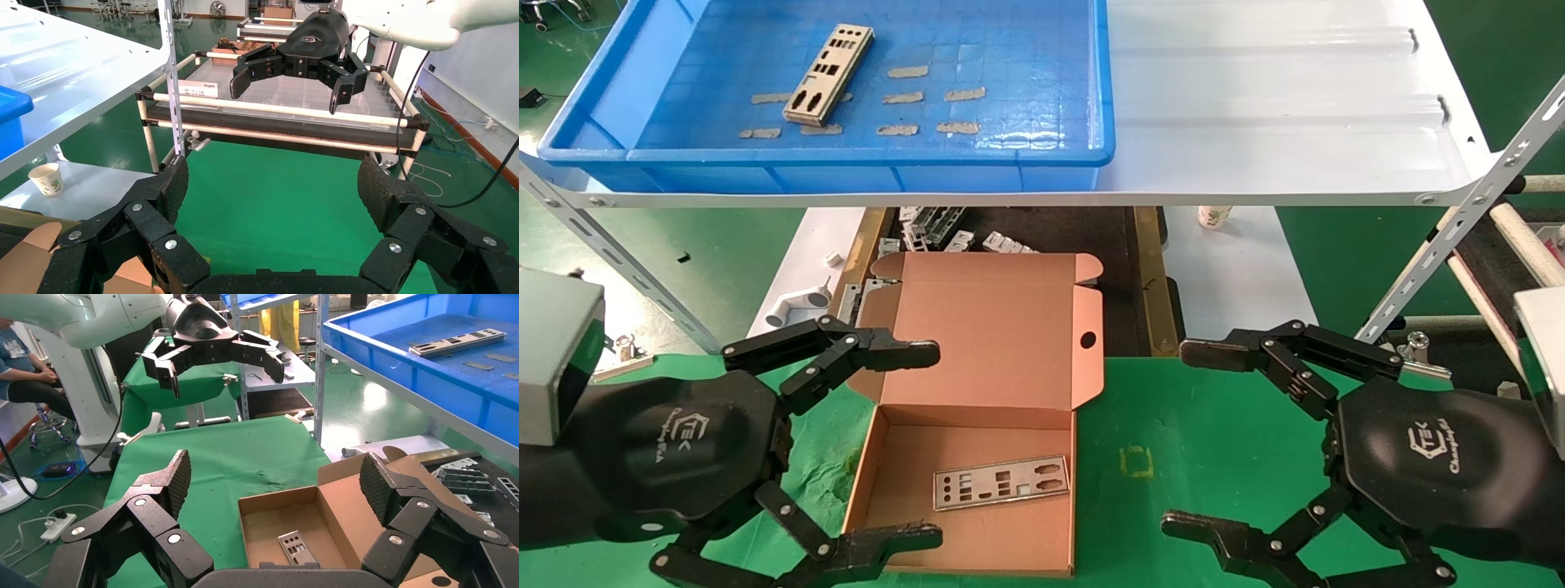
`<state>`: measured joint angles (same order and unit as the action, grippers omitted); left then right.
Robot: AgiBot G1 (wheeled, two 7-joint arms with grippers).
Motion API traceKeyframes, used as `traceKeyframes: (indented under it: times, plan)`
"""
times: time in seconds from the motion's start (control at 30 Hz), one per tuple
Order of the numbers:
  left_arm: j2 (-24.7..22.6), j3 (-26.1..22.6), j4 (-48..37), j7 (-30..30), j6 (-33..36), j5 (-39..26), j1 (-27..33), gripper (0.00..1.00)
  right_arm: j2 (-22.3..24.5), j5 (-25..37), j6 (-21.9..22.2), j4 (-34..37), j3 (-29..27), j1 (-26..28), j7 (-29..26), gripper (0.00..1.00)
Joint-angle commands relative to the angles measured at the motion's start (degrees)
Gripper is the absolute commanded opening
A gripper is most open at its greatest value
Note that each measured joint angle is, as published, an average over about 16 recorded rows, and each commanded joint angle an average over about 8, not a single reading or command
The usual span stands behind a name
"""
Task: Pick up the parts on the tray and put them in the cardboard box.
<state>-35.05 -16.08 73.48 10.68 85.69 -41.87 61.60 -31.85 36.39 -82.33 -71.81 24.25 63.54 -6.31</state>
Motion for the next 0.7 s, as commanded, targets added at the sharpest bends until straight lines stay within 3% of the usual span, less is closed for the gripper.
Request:
traceKeyframes:
  times: [0.03, 0.4, 0.43, 0.5, 0.67, 0.7]
  plan:
    - [0.0, 0.0, 0.0, 0.0, 0.0, 0.0, 0.0, 1.0, 0.0, 0.0, 0.0, 0.0, 0.0, 0.0, 0.0, 1.0]
    - [0.0, 0.0, 0.0, 0.0, 0.0, 0.0, 0.0, 1.0, 0.0, 0.0, 0.0, 0.0, 0.0, 0.0, 0.0, 1.0]
    - [0.0, 0.0, 0.0, 0.0, 0.0, 0.0, 0.0, 1.0, 0.0, 0.0, 0.0, 0.0, 0.0, 0.0, 0.0, 0.96]
    - [0.0, 0.0, 0.0, 0.0, 0.0, 0.0, 0.0, 1.0, 0.0, 0.0, 0.0, 0.0, 0.0, 0.0, 0.0, 0.79]
    - [0.0, 0.0, 0.0, 0.0, -0.1, 0.0, 0.0, 1.0, 0.0, 0.0, 0.0, 0.0, 0.0, 0.0, 0.0, 0.17]
    - [0.0, 0.0, -0.1, 0.0, -0.1, 0.0, 0.0, 1.0, 0.0, 0.0, 0.0, 0.0, 0.0, 0.0, 0.0, 0.08]
